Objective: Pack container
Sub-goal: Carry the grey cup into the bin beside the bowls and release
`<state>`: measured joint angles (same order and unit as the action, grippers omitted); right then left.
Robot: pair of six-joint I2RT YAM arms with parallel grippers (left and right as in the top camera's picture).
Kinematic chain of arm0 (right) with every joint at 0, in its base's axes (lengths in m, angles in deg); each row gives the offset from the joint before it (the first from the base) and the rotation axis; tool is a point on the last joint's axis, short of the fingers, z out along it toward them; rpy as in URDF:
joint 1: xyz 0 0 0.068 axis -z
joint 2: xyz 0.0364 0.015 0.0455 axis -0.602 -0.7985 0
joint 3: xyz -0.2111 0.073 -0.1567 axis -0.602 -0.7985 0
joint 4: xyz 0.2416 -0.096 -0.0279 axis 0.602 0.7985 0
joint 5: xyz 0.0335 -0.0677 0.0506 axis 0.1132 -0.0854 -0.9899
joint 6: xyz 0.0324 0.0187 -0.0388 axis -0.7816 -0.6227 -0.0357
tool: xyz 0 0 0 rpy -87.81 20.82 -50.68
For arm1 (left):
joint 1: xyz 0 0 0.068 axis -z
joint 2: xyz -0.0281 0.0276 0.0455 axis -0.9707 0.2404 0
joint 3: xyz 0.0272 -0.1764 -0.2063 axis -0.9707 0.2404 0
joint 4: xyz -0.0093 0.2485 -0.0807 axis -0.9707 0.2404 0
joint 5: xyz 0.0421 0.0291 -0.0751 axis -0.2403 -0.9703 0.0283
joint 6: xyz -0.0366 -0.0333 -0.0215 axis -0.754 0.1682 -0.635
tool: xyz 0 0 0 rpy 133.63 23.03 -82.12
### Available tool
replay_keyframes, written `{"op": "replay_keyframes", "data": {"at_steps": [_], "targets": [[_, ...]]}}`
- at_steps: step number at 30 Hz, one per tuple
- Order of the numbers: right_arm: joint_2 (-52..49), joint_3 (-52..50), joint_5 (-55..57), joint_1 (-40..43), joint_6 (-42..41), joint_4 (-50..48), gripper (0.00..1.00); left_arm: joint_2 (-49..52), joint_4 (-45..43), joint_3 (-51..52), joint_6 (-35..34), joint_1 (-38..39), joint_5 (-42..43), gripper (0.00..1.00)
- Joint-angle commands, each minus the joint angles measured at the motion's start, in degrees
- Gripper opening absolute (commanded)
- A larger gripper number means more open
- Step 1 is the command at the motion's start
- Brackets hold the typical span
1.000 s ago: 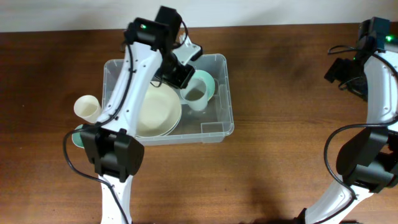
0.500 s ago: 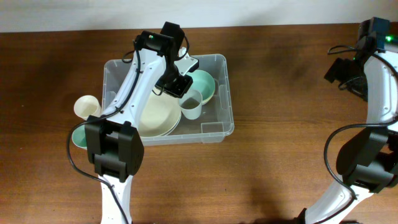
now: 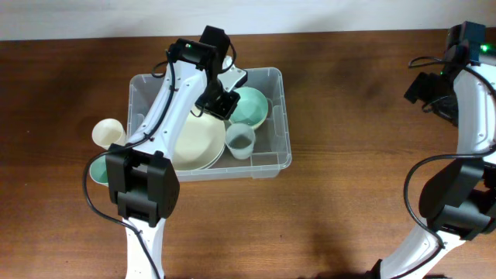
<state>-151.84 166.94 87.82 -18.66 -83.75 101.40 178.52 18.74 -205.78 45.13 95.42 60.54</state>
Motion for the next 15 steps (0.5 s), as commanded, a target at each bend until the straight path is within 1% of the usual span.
{"op": "replay_keyframes", "data": {"at_steps": [1, 3, 4, 5, 6, 7, 8, 9, 10, 12, 13, 15], "targets": [[0.5, 0.0, 0.1, 0.0, -0.5, -0.1, 0.99, -0.4, -1.6, 0.1, -0.1, -0.3, -1.2, 0.23], [0.5, 0.0, 0.1, 0.0, -0.5, -0.1, 0.99, -0.4, -2.1, -0.9, -0.1, -0.4, -2.6, 0.24], [0.5, 0.0, 0.1, 0.0, -0.5, -0.1, 0.99, -0.4, -2.1, -2.2, -0.2, -0.7, -3.5, 0.29], [0.5, 0.0, 0.1, 0.0, -0.5, -0.1, 0.99, -0.5, -1.6, -7.0, -2.8, -1.9, -6.0, 0.4], [0.5, 0.0, 0.1, 0.0, -0.5, -0.1, 0.99, -0.8, -0.6, -11.5, -4.7, -3.1, -8.3, 0.46], [0.5, 0.0, 0.1, 0.0, -0.5, -0.1, 0.99, -1.0, 0.6, -15.0, -6.6, -4.2, -11.2, 0.71], [0.5, 0.0, 0.1, 0.0, -0.5, -0.1, 0.99, -1.2, 2.5, -19.1, -10.1, -5.8, -15.7, 1.0], [0.5, 0.0, 0.1, 0.0, -0.5, -0.1, 0.99, -1.4, 5.1, -23.1, -13.7, -7.6, -19.3, 1.0], [0.5, 0.0, 0.1, 0.0, -0.5, -0.1, 0.99, -1.5, 8.1, -26.8, -16.4, -9.6, -20.9, 1.0], [0.5, 0.0, 0.1, 0.0, -0.5, -0.1, 0.99, -1.6, 14.7, -33.4, -20.1, -14.7, -20.4, 1.0], [0.5, 0.0, 0.1, 0.0, -0.5, -0.1, 0.99, -1.6, 18.8, -37.0, -23.1, -18.7, -20.3, 1.0], [0.5, 0.0, 0.1, 0.0, -0.5, -0.1, 0.99, -2.7, 18.8, -37.4, -23.8, -24.7, -15.5, 1.0]]}}
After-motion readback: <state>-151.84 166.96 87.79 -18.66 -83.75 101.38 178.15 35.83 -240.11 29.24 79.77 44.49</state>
